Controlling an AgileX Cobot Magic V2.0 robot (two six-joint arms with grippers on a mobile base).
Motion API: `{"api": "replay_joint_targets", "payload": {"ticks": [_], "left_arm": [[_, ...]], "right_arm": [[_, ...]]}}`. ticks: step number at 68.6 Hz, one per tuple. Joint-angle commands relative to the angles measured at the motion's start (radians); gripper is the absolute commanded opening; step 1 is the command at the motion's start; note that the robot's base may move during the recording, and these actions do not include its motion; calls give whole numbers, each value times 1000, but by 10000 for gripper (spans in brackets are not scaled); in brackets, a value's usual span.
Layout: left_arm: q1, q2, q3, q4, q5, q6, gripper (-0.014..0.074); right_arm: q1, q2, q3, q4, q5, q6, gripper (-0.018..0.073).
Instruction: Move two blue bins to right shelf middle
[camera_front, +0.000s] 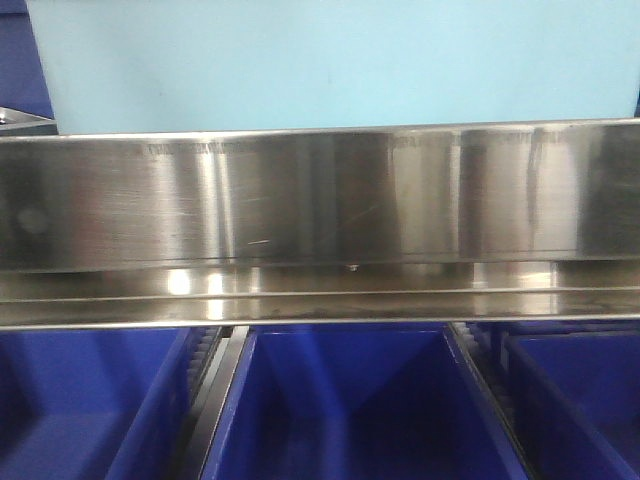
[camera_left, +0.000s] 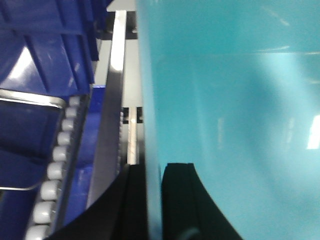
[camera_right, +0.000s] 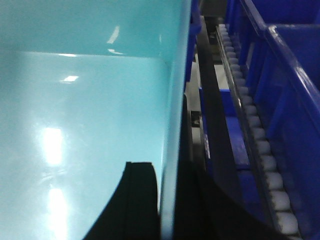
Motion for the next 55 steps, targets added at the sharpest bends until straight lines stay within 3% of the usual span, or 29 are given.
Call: {"api": "replay_joint_targets", "payload": {"ticks": [1, 36, 55], "left_arm": [[-12, 8, -7, -60, -48, 10, -111], [-12, 100, -7, -98, 25, 10, -111], [-12, 100, -7, -121, 100, 19, -111]], "right_arm": [[8, 15, -12, 14, -3, 17, -162], [4, 124, -12, 34, -6, 17, -162], [4, 124, -12, 39, 71, 25, -162]]}}
